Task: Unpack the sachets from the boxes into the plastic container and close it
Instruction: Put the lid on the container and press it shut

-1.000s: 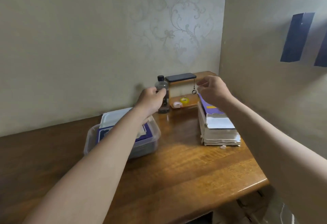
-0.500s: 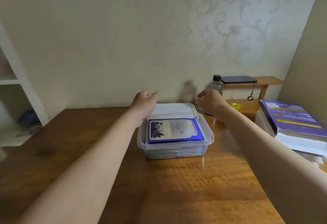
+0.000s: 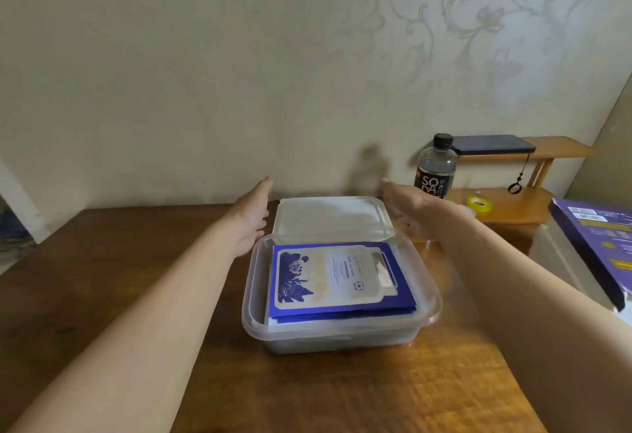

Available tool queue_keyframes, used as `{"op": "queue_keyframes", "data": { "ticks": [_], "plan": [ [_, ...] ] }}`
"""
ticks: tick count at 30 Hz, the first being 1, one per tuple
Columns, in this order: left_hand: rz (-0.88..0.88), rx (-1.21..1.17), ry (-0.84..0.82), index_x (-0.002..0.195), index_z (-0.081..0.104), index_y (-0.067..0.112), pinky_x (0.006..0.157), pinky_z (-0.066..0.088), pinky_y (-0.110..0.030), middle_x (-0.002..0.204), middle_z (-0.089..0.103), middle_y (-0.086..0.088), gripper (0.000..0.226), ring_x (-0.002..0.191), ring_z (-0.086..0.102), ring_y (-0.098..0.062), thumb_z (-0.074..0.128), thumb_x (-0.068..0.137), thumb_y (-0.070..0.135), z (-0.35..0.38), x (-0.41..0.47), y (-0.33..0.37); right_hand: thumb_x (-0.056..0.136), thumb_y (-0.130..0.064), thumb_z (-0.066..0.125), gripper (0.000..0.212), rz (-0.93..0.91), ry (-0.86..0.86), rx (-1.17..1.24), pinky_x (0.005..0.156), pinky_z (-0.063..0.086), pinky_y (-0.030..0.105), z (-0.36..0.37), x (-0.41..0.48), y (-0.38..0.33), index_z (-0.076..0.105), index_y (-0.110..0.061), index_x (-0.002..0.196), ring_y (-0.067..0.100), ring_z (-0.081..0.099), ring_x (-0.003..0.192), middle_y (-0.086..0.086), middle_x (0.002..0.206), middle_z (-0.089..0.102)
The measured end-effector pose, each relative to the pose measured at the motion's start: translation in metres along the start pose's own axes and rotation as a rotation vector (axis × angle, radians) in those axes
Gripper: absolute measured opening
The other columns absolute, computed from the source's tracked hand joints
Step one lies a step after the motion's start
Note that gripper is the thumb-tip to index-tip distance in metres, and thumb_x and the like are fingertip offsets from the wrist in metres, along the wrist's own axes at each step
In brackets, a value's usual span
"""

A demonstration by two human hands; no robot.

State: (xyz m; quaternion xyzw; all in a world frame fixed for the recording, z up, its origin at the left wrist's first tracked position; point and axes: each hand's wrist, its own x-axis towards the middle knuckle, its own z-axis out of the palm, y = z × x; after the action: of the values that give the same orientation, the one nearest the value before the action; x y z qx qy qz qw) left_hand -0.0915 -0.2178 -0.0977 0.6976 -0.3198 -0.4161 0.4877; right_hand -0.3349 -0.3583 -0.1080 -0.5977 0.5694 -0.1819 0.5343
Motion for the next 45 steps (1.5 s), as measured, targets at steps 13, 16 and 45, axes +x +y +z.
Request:
{"op": "queue_keyframes", "data": {
  "ticks": [13, 16, 45],
  "plan": [
    [-0.079, 0.036, 0.022, 0.152, 0.042, 0.014, 0.103, 0.047, -0.043, 0.150, 0.045, -0.025, 0.065, 0.132, 0.051, -0.035, 0.036, 0.104, 0.058, 0.007, 0.045, -0.018, 0.095, -0.061, 0.036, 0.062, 0.036, 0.145, -0.066, 0.075, 0.057, 0.039, 0.005, 0.043, 0.009, 0.053, -0.010, 0.126, 0.028, 0.063, 0.088, 0.012, 0.109, 0.064],
    [-0.086, 0.041, 0.019, 0.155, 0.038, 0.013, 0.089, 0.048, -0.038, 0.149, 0.048, -0.025, 0.066, 0.131, 0.053, -0.034, 0.037, 0.104, 0.056, 0.010, 0.044, -0.017, 0.098, -0.057, 0.037, 0.060, 0.059, 0.138, -0.066, 0.090, 0.056, 0.046, 0.008, 0.042, 0.009, 0.051, -0.011, 0.133, 0.032, 0.065, 0.100, 0.015, 0.116, 0.064],
    [0.180, -0.324, 0.237, 0.100, 0.057, 0.011, 0.094, 0.050, -0.038, 0.095, 0.064, -0.009, 0.004, 0.095, 0.065, -0.025, 0.053, 0.101, 0.010, -0.022, -0.084, -0.016, 0.080, -0.017, 0.057, 0.045, -0.170, 0.114, 0.683, 0.102, 0.047, 0.039, -0.005, -0.121, 0.024, 0.058, 0.002, 0.121, 0.032, 0.062, 0.109, 0.023, 0.118, 0.062]
  ]
}}
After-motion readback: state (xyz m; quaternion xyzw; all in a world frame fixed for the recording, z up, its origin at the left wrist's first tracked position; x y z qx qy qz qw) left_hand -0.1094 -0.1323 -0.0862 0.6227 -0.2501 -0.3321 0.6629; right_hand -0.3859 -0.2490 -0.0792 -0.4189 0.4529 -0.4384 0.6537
